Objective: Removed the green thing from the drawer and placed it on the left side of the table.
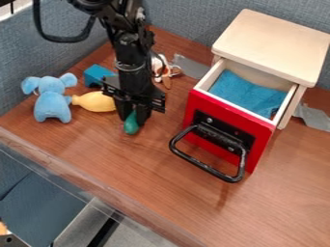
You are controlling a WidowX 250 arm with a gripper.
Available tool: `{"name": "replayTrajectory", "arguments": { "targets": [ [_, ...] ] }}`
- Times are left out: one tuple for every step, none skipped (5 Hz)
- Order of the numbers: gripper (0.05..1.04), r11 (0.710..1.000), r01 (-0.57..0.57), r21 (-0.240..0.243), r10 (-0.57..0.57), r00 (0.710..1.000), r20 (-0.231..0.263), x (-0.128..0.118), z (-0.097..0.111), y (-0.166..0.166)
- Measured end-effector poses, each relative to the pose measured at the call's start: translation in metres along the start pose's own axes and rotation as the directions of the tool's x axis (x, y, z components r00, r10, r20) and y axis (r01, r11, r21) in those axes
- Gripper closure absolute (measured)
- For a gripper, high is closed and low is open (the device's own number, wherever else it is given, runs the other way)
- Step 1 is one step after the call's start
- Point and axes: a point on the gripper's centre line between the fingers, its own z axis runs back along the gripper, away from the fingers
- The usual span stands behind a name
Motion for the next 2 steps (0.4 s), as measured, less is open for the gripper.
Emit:
{"name": "replayTrajectory", "arguments": {
  "targets": [
    [0.315,1.0,-0.013,0.005,0.013,1.0,-0.028,-0.005,-0.003,0.0],
    [0.089,1.0,0.017,0.016,-0.017,1.0,-0.003,-0.004,0.01,-0.008]
  ]
}}
